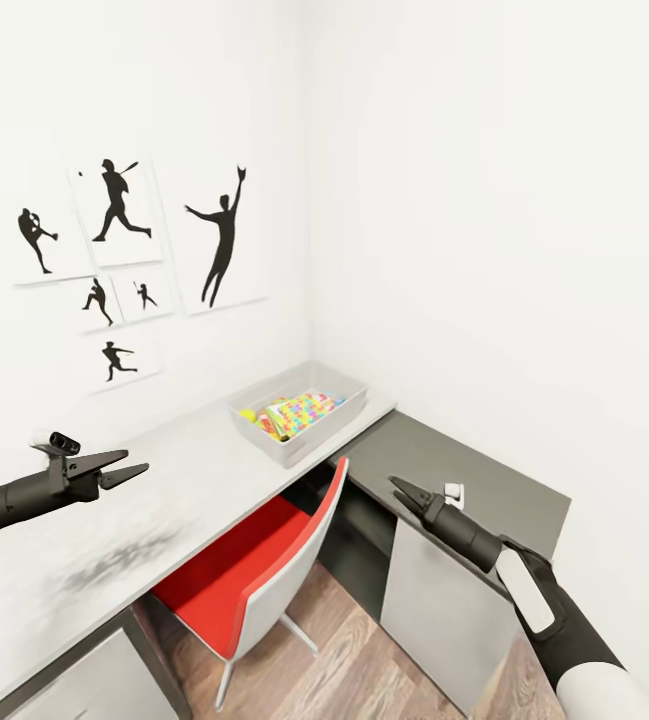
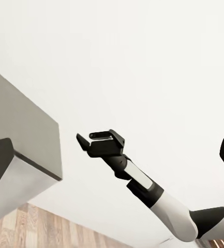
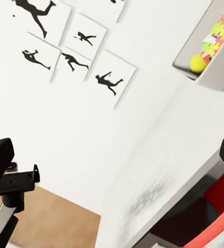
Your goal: Put all the toys in the child's room - the three board games (two on the bed and one on the table), the two jigsaw puzzles on the table, and the tennis ball on the table - inside the toy box on the table in the child's room.
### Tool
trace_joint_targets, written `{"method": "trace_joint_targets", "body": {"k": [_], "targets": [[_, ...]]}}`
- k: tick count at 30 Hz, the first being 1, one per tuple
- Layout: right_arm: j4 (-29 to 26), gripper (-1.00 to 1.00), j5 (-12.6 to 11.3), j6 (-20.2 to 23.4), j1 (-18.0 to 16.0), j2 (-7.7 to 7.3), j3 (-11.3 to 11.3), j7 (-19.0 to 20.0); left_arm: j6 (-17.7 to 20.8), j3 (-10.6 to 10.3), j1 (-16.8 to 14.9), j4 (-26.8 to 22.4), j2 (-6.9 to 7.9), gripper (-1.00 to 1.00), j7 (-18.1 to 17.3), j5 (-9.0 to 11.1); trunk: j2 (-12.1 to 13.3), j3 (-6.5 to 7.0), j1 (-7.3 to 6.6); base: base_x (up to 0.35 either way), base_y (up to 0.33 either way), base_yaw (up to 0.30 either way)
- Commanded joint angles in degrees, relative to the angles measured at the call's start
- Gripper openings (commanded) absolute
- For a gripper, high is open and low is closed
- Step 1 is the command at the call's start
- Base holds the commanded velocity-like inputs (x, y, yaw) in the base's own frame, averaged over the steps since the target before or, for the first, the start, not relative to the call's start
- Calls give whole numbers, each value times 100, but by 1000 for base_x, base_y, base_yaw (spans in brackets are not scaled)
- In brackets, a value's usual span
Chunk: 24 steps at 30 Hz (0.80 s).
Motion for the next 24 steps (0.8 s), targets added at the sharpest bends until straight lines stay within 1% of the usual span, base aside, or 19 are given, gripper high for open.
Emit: {"method": "trace_joint_targets", "body": {"k": [1,11,19,24], "targets": [[3,100,-34,42,-6,0,-1,3,61,-1,-3,-2,3,100,-22,-2,-13,-12,4,0,0,-207],[-13,100,-29,53,-6,-14,-16,-5,62,9,-3,-2,3,100,-22,-1,-13,-10,4,0,0,-232],[-4,100,-11,61,-6,-44,-185,-10,55,0,-3,5,-5,100,-22,-1,-13,-10,4,0,0,-38],[-3,100,-11,58,-6,-40,-192,-6,56,0,-3,3,-4,100,-22,-1,-13,-10,4,-12,1,-2]]}}
